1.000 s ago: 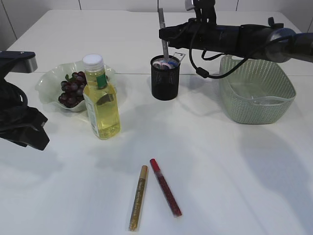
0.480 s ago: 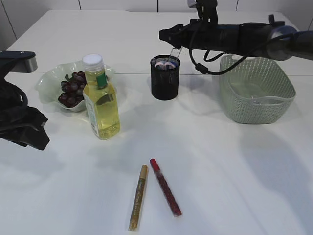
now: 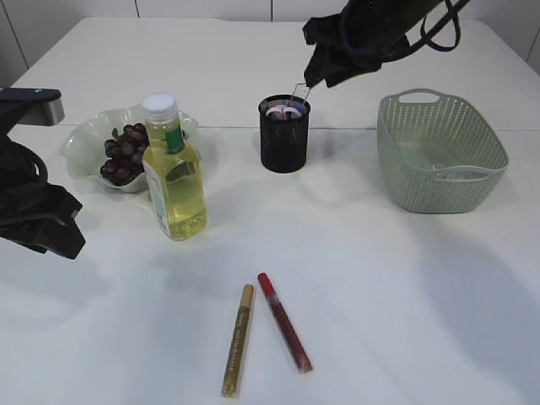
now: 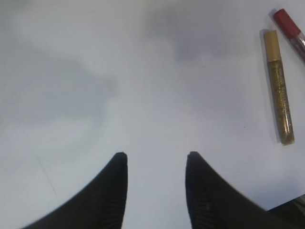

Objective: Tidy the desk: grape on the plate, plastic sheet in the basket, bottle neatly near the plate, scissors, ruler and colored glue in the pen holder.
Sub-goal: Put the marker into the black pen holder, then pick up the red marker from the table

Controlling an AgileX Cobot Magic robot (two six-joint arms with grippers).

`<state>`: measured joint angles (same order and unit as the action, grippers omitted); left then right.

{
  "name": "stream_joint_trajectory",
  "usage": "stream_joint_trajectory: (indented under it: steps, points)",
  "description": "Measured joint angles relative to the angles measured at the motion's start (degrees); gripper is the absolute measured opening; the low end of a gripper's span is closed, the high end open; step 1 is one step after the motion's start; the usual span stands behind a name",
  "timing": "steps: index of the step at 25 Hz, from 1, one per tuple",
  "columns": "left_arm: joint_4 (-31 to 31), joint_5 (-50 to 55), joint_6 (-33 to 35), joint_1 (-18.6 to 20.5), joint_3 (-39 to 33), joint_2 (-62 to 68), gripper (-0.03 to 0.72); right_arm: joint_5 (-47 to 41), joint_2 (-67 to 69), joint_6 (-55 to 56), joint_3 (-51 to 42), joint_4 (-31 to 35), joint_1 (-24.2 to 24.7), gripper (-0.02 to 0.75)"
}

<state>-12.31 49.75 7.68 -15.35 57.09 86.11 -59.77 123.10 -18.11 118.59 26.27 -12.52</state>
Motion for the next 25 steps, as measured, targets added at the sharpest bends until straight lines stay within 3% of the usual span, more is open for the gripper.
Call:
stream_joint_trajectory:
  steps: [3, 9, 17, 25]
  points:
    - [0.0, 0.0, 0.0, 0.0, 0.0, 0.0, 0.298, -6.66, -1.23, 9.48, -0.97, -9.1, -3.67, 0.298]
    - [0.0, 0.0, 0.0, 0.0, 0.0, 0.0, 0.298, -10.57, -1.77, 15.84, -4.56, -17.63, -12.4, 0.298]
    - [0.42, 0.0, 0.0, 0.0, 0.0, 0.0, 0.298, -10.57, -3.27, 20.2, -11.93, -19.45, -21.81, 0.298]
    - [0.58, 0.0, 0.0, 0.0, 0.0, 0.0, 0.298, -10.57, -6.19, 22.95, -22.96, -21.91, -26.47, 0.298]
